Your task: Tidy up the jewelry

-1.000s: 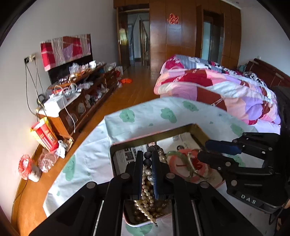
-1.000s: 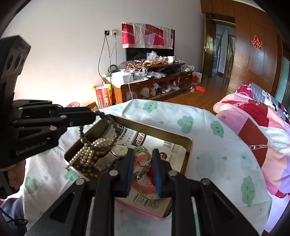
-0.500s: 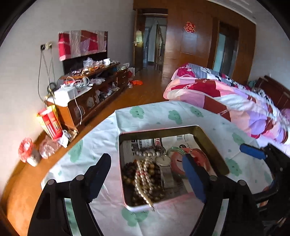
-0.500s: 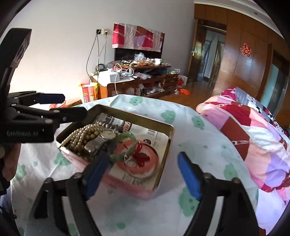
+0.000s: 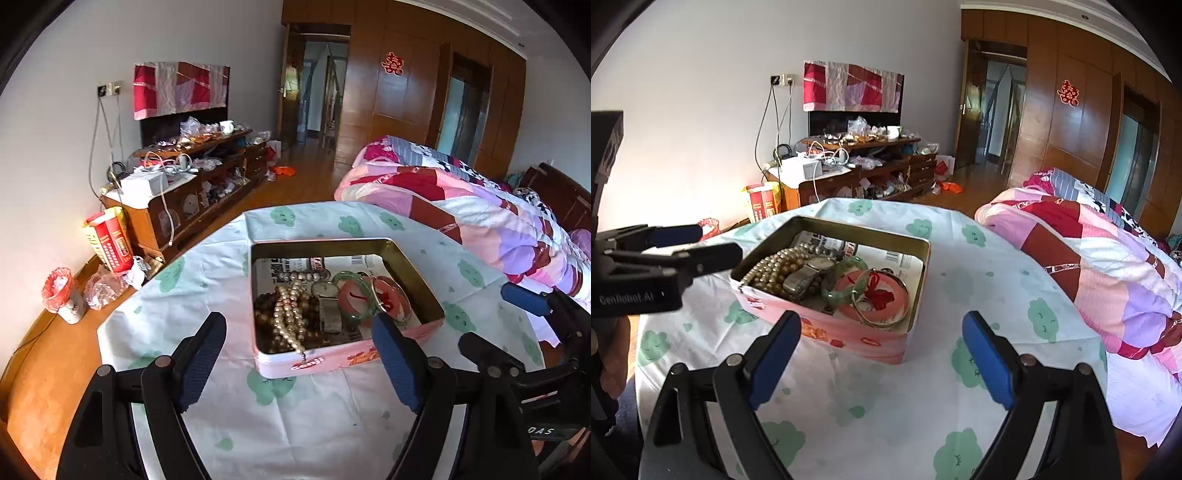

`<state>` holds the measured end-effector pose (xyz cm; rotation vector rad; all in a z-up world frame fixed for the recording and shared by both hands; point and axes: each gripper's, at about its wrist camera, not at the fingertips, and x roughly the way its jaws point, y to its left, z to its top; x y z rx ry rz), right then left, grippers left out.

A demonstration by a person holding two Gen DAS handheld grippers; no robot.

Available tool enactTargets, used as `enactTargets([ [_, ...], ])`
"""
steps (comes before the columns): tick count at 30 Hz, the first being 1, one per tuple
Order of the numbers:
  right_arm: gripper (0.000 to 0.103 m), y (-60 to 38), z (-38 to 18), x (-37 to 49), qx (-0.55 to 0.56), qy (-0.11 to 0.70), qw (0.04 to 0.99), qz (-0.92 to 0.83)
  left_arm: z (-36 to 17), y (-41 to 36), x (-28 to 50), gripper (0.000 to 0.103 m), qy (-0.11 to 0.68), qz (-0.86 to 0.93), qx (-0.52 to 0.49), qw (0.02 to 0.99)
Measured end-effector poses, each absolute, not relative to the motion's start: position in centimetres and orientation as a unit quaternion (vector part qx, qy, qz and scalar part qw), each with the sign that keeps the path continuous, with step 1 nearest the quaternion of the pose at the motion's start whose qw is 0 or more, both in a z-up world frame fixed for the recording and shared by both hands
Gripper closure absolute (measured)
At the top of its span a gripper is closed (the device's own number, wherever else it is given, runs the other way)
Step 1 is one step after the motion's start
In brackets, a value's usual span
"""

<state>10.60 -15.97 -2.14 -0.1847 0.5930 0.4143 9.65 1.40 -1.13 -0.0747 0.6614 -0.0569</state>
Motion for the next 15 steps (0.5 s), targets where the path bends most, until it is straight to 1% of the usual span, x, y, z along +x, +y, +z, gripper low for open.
enactTargets([
  [6, 0.011, -16.4, -1.3, 9.8, -0.089, 0.276, 0.937, 0.193, -0.7, 2.0, 9.2, 0.021, 0.328, -0.035, -0.051, 0.943],
  [8, 0.009, -16.7, -1.0, 9.6, -0.086, 0.273, 0.939, 0.191, -0.6, 2.0, 9.1, 0.021, 0.327, -0.030, -0.048, 0.943],
  [10, 0.007, -16.8, -0.8, 9.4, -0.084, 0.268, 0.941, 0.190, -0.5, 1.9, 9.0, 0.017, 0.327, -0.024, -0.043, 0.944],
  [15, 0.007, -16.8, -0.3, 9.0, -0.086, 0.261, 0.943, 0.189, -0.4, 1.6, 8.6, 0.012, 0.323, -0.019, -0.030, 0.946],
])
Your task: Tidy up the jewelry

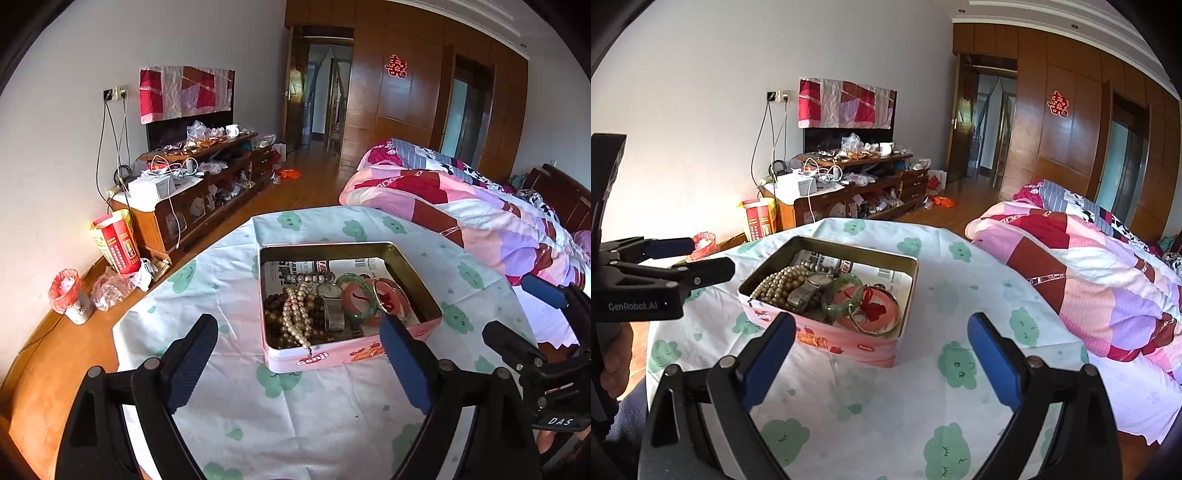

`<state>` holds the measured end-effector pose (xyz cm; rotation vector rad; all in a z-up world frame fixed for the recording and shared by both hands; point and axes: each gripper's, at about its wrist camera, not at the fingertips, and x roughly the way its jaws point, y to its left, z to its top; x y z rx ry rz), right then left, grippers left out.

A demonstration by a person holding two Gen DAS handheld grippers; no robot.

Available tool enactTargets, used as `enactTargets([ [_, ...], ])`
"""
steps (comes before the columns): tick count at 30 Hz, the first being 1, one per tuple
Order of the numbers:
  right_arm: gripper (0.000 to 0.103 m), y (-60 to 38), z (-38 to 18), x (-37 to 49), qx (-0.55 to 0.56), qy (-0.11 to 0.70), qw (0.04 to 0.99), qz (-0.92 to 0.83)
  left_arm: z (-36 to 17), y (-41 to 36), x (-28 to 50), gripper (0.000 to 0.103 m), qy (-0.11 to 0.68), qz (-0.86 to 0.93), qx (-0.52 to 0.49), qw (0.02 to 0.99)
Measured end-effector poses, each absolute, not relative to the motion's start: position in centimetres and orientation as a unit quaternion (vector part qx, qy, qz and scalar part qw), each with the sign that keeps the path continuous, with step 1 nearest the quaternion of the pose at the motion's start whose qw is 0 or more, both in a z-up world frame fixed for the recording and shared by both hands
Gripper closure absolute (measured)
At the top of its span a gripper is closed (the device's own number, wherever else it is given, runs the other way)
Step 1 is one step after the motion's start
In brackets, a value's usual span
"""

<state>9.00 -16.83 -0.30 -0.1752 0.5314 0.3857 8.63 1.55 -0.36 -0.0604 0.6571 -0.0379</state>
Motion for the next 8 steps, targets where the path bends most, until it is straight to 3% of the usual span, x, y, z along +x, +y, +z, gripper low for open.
enactTargets([
  [8, 0.002, -16.96, -0.11, 9.01, -0.085, 0.254, 0.945, 0.188, -0.77, 2.04, 8.25, 0.011, 0.311, -0.014, -0.026, 0.950],
])
